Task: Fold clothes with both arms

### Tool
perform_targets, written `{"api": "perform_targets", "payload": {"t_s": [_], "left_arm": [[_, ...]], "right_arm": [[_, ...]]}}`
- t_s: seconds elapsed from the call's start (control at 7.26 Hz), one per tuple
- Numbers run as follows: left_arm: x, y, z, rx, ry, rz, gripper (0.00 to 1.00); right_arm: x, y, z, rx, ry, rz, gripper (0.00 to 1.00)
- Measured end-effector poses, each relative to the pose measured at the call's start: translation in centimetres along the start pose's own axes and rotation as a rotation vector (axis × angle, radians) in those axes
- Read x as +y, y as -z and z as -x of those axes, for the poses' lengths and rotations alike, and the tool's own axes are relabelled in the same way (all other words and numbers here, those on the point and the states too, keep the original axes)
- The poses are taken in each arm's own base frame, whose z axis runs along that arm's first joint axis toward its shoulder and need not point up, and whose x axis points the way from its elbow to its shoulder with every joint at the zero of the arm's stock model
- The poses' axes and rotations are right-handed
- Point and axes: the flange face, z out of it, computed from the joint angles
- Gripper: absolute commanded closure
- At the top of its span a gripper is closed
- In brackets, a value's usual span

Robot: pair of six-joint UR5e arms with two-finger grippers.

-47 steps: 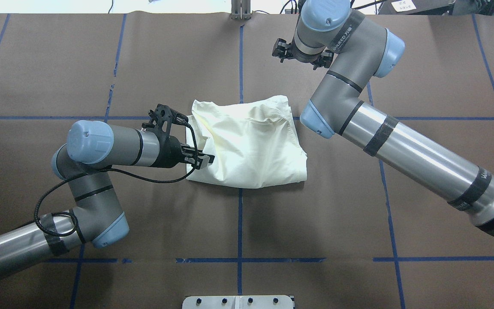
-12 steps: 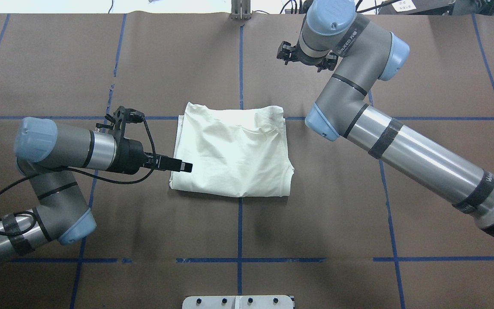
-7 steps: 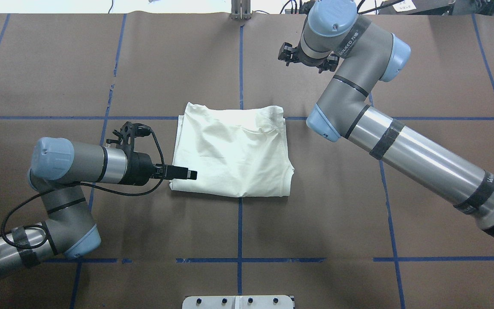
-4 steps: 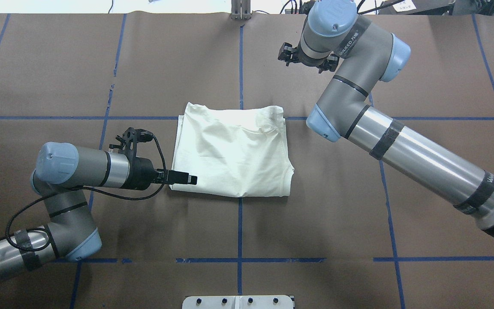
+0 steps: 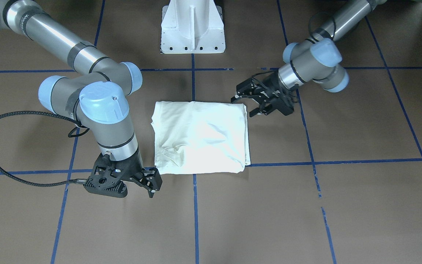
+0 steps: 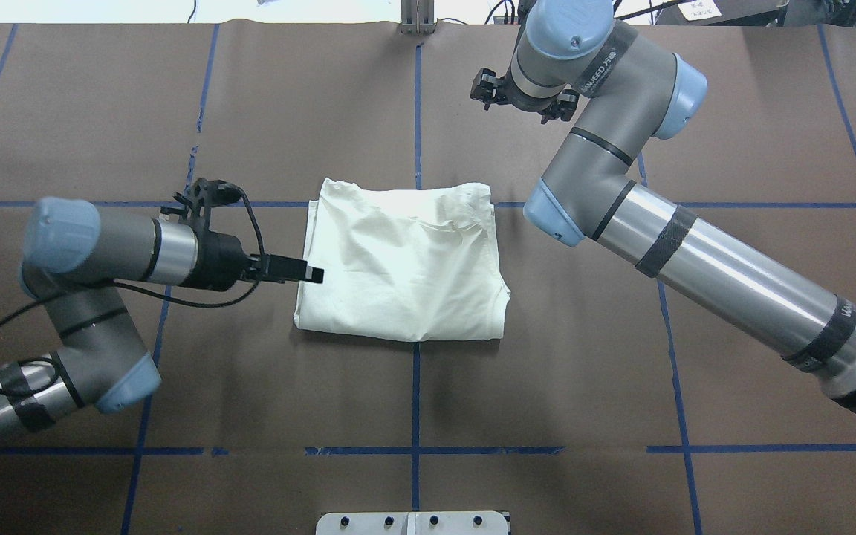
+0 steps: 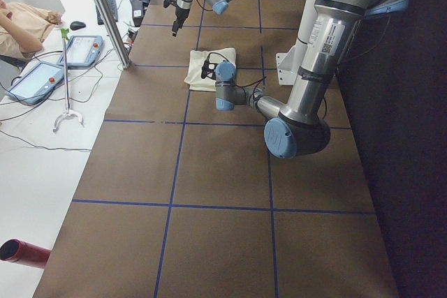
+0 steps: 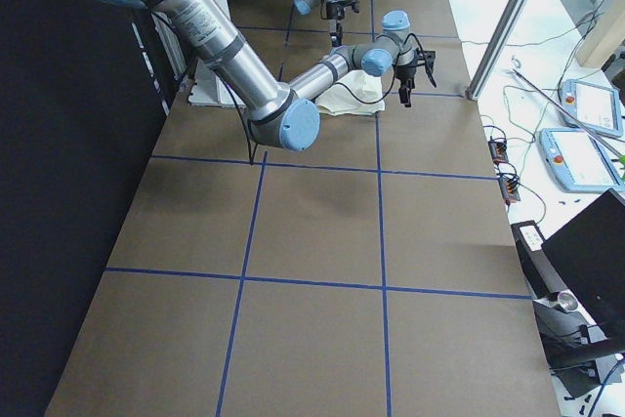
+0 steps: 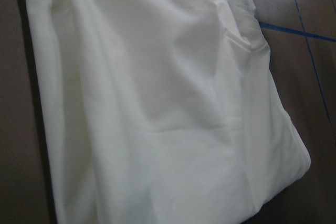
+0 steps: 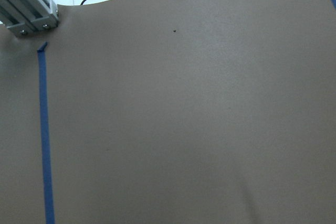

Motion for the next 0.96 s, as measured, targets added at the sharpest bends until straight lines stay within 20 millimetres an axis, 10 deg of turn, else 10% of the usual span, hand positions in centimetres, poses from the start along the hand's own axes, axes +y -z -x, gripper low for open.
{"api": "perform_targets", "payload": {"t_s": [0.14, 0.41, 0.96], "left_arm": [[-3.2, 3.9, 1.7, -0.017, -0.055, 0.000, 0.00], [-6.4, 9.7, 5.4, -0.058, -0.160, -0.003, 0.00], [-7.1, 11.4, 7.3, -0.083, -0.185, -0.004, 0.00]], "right_arm": [[1.8, -0.2, 1.3, -0.008, -0.012, 0.009, 0.01], [7.5, -1.0, 4.6, -0.014, -0.058, -0.007, 0.36], [15.8, -2.9, 7.2, 0.015, -0.079, -0.070, 0.49]]}}
